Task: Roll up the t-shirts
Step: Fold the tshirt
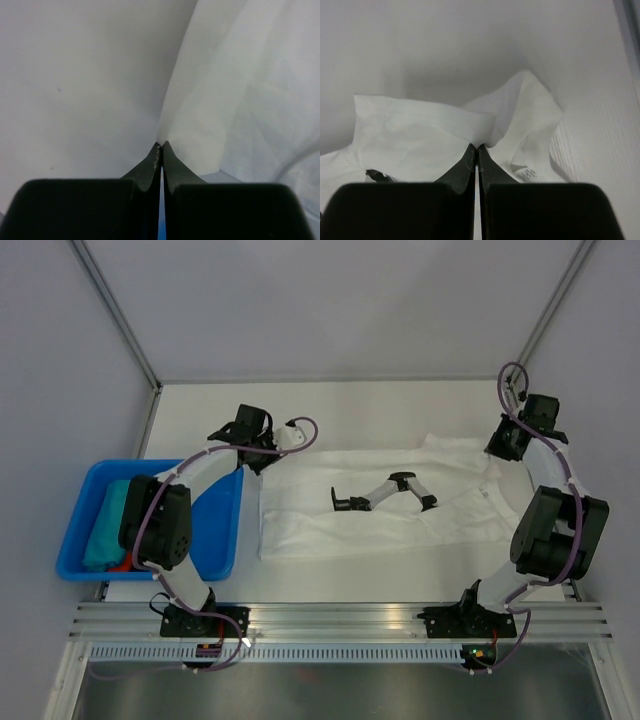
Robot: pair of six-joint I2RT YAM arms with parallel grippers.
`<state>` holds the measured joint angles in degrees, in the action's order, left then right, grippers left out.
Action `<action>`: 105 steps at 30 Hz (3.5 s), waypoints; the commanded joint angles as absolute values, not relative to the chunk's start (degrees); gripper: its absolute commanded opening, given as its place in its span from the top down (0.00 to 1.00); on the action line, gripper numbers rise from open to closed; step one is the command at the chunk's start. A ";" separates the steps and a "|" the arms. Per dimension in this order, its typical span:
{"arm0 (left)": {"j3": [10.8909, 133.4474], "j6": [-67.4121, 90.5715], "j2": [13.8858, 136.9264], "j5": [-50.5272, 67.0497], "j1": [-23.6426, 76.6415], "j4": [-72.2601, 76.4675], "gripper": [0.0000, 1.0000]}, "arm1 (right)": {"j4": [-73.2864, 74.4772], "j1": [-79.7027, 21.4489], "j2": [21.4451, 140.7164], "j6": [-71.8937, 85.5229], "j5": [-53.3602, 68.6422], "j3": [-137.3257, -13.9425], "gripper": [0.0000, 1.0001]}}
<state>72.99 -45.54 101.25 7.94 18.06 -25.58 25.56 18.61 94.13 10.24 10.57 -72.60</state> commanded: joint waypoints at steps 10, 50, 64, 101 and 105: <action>51.59 -59.50 89.47 12.57 18.63 -20.83 0.98 | 24.17 20.12 90.09 9.67 5.80 -58.71 1.00; 61.26 -57.74 93.18 5.16 20.13 -10.59 0.98 | 23.20 19.07 90.62 9.76 8.00 -60.91 1.00; 49.40 -68.99 87.01 16.08 21.00 -27.67 0.98 | 24.17 20.04 88.07 5.71 4.92 -57.22 1.00; 72.15 -54.45 92.28 23.48 22.06 -51.18 0.74 | 33.67 4.94 82.79 9.92 2.08 -66.11 0.54; 72.16 -40.27 96.58 18.29 22.15 -42.02 0.76 | 23.59 -4.47 84.19 15.46 9.74 -62.23 0.92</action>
<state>71.40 -54.28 93.38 19.46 21.89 -47.29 29.45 0.32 83.20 10.48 4.71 -64.90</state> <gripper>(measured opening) 0.250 0.144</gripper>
